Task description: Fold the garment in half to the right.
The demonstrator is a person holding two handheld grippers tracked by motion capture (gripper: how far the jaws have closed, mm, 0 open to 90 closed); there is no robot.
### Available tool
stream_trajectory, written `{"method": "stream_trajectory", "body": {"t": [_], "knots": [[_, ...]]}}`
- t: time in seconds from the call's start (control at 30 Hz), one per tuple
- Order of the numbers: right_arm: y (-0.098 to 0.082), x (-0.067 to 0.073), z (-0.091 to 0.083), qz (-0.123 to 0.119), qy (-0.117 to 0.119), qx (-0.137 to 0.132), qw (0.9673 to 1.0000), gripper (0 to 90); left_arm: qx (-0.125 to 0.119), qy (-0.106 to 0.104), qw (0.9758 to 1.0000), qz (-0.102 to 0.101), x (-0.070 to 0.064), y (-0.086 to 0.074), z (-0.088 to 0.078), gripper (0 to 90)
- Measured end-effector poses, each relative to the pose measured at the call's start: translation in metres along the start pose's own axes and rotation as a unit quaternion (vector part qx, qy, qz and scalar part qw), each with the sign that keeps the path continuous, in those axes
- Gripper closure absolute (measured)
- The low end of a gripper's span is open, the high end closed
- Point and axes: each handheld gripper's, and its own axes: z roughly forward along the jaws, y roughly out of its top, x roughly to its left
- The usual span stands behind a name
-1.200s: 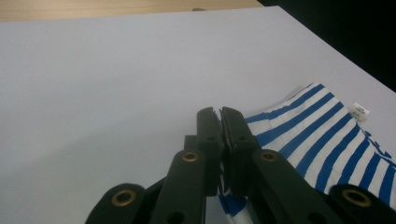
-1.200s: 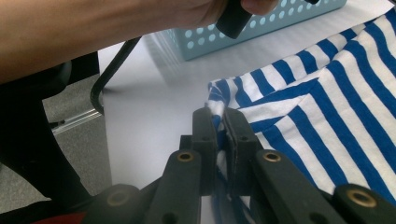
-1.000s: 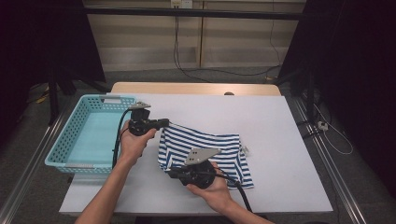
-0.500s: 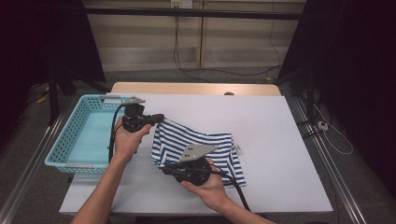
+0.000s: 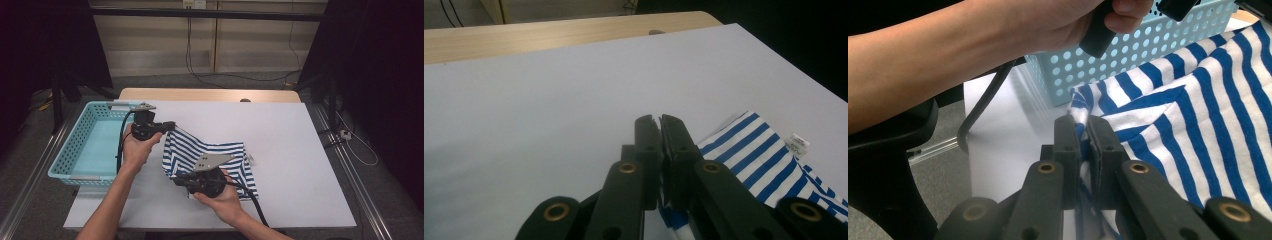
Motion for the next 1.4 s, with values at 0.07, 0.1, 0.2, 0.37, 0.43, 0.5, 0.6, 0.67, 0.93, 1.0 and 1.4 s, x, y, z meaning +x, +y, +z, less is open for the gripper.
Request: {"method": "stream_trajectory", "body": {"t": [0.07, 0.1, 0.2, 0.37, 0.43, 0.5, 0.6, 0.67, 0.93, 1.0, 1.4], "knots": [[0.0, -0.001, -0.002, -0.002, -0.001, 0.0, 1.0, 84.9, 0.0, 0.004, 1.0, 0.007, 0.0, 0.001, 0.002, 87.1], [0.001, -0.001, -0.003, -0.003, -0.003, 0.002, 1.0, 84.9, 0.0, 0.002, 1.0, 0.004, -0.001, 0.001, 0.003, 87.1], [0.001, -0.001, -0.008, -0.006, -0.008, 0.005, 0.9999, 84.9, 0.003, 0.001, 1.0, 0.004, -0.003, 0.002, 0.006, 87.1], [0.0, -0.004, -0.015, -0.004, -0.013, -0.003, 0.9999, 84.9, -0.004, -0.005, 0.9999, 0.009, -0.011, 0.006, 0.013, 87.1], [-0.001, -0.005, -0.017, -0.005, -0.015, -0.003, 0.9999, 84.9, -0.006, -0.011, 0.9999, 0.008, -0.016, 0.008, 0.015, 87.1], [-0.003, -0.005, -0.019, -0.005, -0.017, -0.003, 0.9998, 84.9, -0.012, -0.013, 0.9997, 0.015, -0.019, 0.01, 0.017, 87.1], [-0.005, -0.005, -0.024, -0.003, -0.024, -0.01, 0.9997, 84.9, -0.011, -0.009, 0.9996, 0.023, -0.025, 0.012, 0.02, 87.1], [-0.007, -0.004, -0.027, -0.002, -0.034, -0.016, 0.9993, 85.0, -0.016, -0.01, 0.9996, 0.019, -0.028, 0.013, 0.022, 87.0], [-0.015, -0.007, -0.038, 0.003, -0.044, -0.014, 0.9989, 85.1, -0.013, -0.024, 0.9995, 0.018, -0.036, 0.011, 0.031, 87.1], [-0.018, -0.008, -0.04, 0.003, -0.044, -0.014, 0.9989, 85.1, -0.018, -0.024, 0.9993, 0.021, -0.039, 0.012, 0.032, 87.1], [-0.03, -0.011, -0.054, 0.015, -0.052, -0.008, 0.9985, 85.1, -0.012, -0.029, 0.9987, 0.039, -0.058, 0.015, 0.045, 87.1]]}}
